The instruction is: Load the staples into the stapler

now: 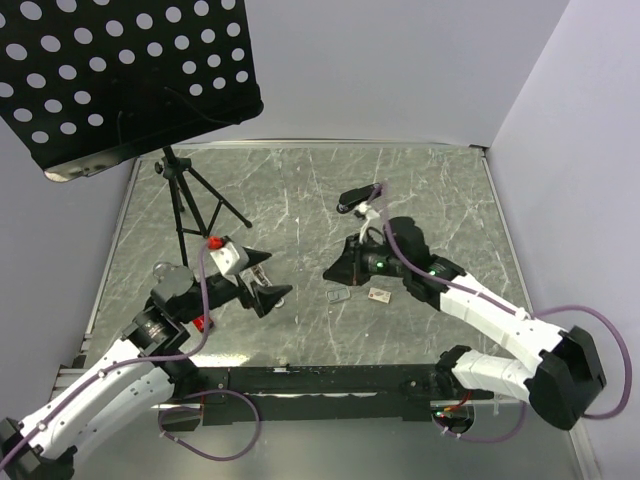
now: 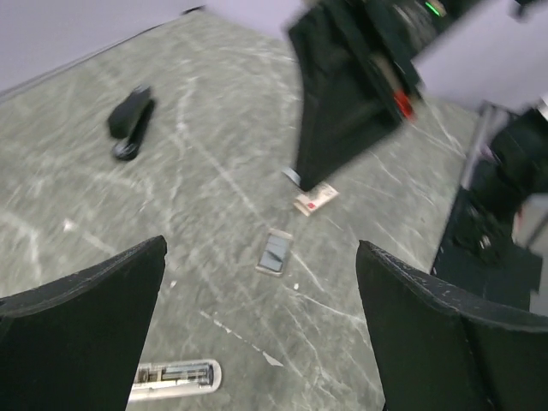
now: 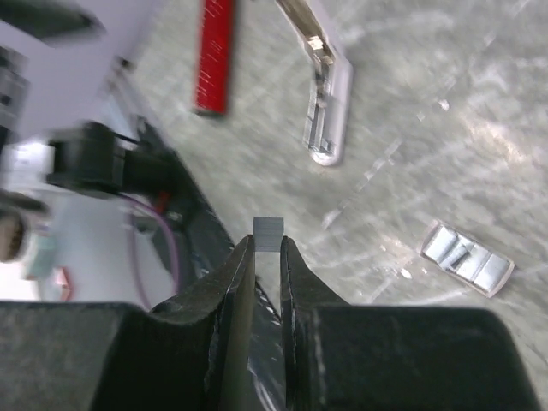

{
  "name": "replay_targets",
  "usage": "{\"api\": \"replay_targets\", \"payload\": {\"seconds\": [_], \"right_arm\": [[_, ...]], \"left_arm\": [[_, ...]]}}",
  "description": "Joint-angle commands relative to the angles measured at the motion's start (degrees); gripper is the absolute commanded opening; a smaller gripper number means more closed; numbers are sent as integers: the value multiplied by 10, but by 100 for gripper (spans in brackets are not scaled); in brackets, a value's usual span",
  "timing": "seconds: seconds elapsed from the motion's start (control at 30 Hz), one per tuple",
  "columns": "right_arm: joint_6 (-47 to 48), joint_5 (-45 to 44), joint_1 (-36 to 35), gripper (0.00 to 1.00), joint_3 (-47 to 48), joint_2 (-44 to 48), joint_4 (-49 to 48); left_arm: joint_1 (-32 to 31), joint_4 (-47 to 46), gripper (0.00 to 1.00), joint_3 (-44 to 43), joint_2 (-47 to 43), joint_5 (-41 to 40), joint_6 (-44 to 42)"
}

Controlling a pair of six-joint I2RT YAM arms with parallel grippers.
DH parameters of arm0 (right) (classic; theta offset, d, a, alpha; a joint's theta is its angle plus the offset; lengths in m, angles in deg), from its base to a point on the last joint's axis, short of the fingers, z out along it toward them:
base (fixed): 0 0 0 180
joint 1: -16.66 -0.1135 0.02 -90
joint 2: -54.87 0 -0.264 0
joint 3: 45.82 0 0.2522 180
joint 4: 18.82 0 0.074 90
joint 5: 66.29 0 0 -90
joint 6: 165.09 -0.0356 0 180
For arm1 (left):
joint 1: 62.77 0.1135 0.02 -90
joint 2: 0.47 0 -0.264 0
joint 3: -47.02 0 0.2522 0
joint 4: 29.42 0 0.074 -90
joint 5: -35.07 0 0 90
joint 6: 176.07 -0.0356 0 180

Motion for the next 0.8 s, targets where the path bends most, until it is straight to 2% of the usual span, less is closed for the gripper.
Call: {"api": "replay_targets", "payload": {"seconds": [0.0,0.2,0.4,0.77], "right_arm": [[-59,117,42,12,-16,38,-100],[-94,190,55,13,-15,55,-151],[-115,233,55,13,-5,58,-191],[-159,280,55,14,-10,56,-259]], "left_arm": [[-38,-58,97,-38,25,73,-123],[-81,-52,97,-73,54,95,-228],[-98,-71,99,-90,92,102,-271],[-123,-113,74,-103,136,116,-274]]}}
